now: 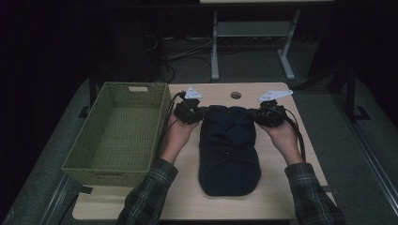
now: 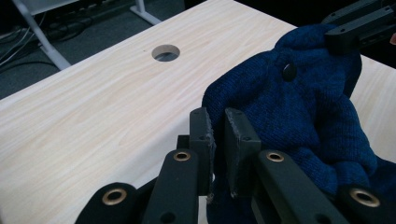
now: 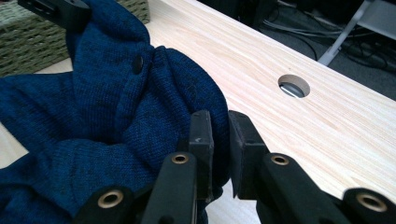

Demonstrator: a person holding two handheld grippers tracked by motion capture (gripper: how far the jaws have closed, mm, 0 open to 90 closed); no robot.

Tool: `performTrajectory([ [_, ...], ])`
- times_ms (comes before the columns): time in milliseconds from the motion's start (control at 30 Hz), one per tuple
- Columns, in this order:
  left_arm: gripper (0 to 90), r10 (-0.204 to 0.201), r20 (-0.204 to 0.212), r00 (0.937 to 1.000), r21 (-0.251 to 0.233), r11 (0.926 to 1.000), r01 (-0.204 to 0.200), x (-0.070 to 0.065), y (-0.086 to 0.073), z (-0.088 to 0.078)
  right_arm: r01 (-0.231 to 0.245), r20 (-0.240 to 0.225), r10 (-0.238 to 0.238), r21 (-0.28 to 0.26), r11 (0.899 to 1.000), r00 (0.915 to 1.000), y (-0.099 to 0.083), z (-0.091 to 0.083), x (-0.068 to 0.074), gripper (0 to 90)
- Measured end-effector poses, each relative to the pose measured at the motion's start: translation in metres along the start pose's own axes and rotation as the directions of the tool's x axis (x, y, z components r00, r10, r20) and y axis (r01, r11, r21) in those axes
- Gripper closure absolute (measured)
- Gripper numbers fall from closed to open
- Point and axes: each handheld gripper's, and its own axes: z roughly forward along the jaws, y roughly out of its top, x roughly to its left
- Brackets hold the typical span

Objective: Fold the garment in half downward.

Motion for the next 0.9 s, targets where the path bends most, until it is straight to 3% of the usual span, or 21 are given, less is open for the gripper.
performTrajectory([
  [900,82.1,0.037,0.084,0.9958,0.022,0.999,-0.039,-0.032,-0.027,-0.024,0.004,-0.063,-0.005,-0.018,1.0,0.998,-0.037,-0.029,0.029,80.1],
])
